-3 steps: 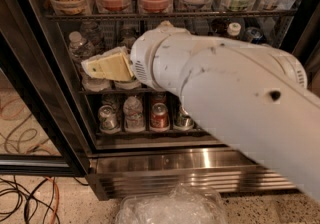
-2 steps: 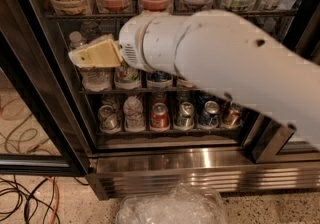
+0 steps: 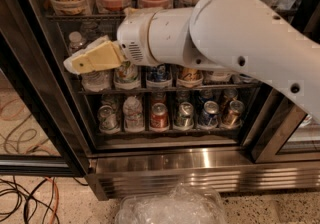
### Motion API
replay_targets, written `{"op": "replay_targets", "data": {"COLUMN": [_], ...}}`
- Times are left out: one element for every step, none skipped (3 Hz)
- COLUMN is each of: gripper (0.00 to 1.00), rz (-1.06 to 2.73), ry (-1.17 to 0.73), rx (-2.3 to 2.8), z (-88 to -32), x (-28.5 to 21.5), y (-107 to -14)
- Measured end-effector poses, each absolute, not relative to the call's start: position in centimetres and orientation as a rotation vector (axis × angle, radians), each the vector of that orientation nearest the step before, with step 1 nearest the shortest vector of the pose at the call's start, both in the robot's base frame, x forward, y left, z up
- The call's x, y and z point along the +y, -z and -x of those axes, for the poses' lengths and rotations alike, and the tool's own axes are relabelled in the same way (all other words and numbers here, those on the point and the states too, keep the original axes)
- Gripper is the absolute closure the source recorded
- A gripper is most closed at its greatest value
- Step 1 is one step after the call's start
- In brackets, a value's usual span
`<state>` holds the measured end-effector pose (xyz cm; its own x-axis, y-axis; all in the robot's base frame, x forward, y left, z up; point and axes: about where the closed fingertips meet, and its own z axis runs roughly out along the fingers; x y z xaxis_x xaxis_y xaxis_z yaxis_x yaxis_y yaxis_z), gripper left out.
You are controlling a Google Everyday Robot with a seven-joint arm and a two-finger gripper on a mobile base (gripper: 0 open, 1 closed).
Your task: Pick orange can from top shelf of fridge
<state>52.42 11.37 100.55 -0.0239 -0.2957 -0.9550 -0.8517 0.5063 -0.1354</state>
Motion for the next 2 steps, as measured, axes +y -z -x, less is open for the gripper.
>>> {"op": "replay_targets", "data": {"gripper": [0.00, 0.00], "rz": [1.086, 1.086], "ry": [-0.608, -0.608], "rx": [1.498, 1.498], "z": [-48.93, -48.93], "x": [13.14, 13.15], "y": [-101.17, -101.17]}}
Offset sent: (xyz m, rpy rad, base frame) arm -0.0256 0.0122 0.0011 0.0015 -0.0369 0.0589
